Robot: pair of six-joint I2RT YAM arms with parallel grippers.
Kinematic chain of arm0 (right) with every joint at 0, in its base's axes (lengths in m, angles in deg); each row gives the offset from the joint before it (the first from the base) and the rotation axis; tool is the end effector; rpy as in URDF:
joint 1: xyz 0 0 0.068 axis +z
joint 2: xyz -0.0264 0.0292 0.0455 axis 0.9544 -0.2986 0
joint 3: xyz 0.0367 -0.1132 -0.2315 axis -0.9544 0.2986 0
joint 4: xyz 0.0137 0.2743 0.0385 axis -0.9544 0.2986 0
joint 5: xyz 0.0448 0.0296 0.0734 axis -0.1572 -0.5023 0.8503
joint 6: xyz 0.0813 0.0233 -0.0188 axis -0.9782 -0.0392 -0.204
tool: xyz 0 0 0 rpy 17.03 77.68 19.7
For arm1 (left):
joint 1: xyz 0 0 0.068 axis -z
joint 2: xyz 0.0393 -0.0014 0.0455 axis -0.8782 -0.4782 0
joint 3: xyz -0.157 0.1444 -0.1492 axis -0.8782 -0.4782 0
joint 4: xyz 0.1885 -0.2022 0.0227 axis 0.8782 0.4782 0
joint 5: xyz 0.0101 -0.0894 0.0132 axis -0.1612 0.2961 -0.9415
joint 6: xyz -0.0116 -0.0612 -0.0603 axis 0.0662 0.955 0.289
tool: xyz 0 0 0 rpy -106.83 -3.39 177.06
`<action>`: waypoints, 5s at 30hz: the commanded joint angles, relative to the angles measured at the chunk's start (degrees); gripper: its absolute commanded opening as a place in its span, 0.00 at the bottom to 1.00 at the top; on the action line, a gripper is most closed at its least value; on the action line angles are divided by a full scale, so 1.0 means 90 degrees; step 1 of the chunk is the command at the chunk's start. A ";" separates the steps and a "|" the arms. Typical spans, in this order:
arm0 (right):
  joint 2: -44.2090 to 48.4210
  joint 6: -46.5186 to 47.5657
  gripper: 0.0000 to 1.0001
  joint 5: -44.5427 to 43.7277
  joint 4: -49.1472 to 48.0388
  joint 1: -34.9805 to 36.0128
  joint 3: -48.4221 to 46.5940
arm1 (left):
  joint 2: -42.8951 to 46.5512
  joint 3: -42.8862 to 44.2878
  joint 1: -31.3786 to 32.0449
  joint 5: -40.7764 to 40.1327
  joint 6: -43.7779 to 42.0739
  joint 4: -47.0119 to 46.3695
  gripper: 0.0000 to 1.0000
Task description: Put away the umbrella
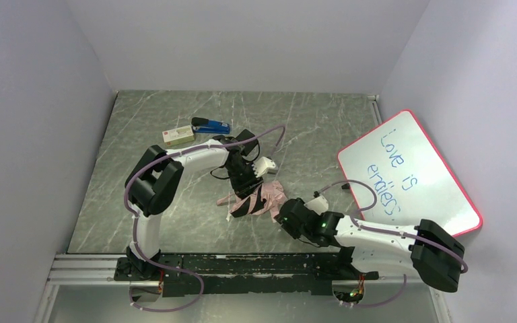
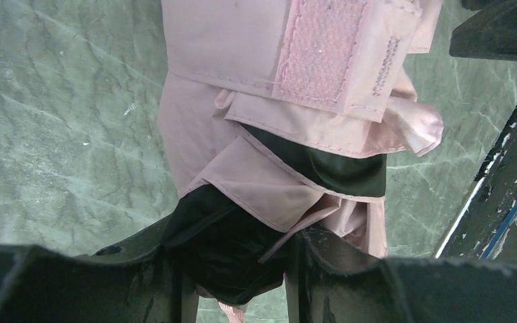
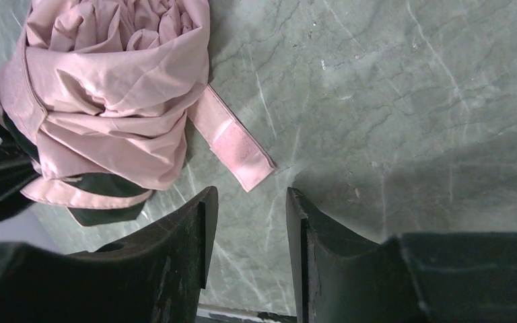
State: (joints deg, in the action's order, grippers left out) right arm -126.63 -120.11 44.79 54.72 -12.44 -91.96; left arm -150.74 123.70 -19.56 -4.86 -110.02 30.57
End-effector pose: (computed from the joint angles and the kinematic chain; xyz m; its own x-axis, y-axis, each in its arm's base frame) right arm 0.1299 0.1679 0.0876 -0.6692 0.6870 -0.2833 0.4685 0.6860 0.5568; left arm 0.2779 -0.2944 0.1015 -0.3438 0.8541 -0.3904 0.9275 0.2437 -0.2836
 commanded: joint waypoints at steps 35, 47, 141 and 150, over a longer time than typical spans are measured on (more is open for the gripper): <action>-0.1248 0.0075 0.43 -0.1301 -0.2385 -0.0018 0.1261 | -0.0369 -0.0077 0.0062 -0.1193 0.0012 -0.0375 0.05; -0.1653 -0.0005 0.21 -0.1229 -0.2373 -0.0115 0.1051 | -0.0375 -0.0111 0.0114 -0.1233 0.0011 -0.0385 0.05; 0.1821 -0.0683 0.00 -0.0485 -0.1059 0.1476 0.1268 | 0.1179 -0.3062 0.1696 -0.5152 0.0041 -0.4005 0.05; 0.1265 -0.0993 0.00 0.0238 -0.0571 0.1476 0.1237 | 0.1177 -0.3736 0.2386 -0.6188 -0.0352 -0.4874 0.05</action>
State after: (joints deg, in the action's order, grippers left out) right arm -113.77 -127.24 39.85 46.26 -0.49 -80.86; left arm -134.79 94.52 2.53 -51.20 -112.00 -10.81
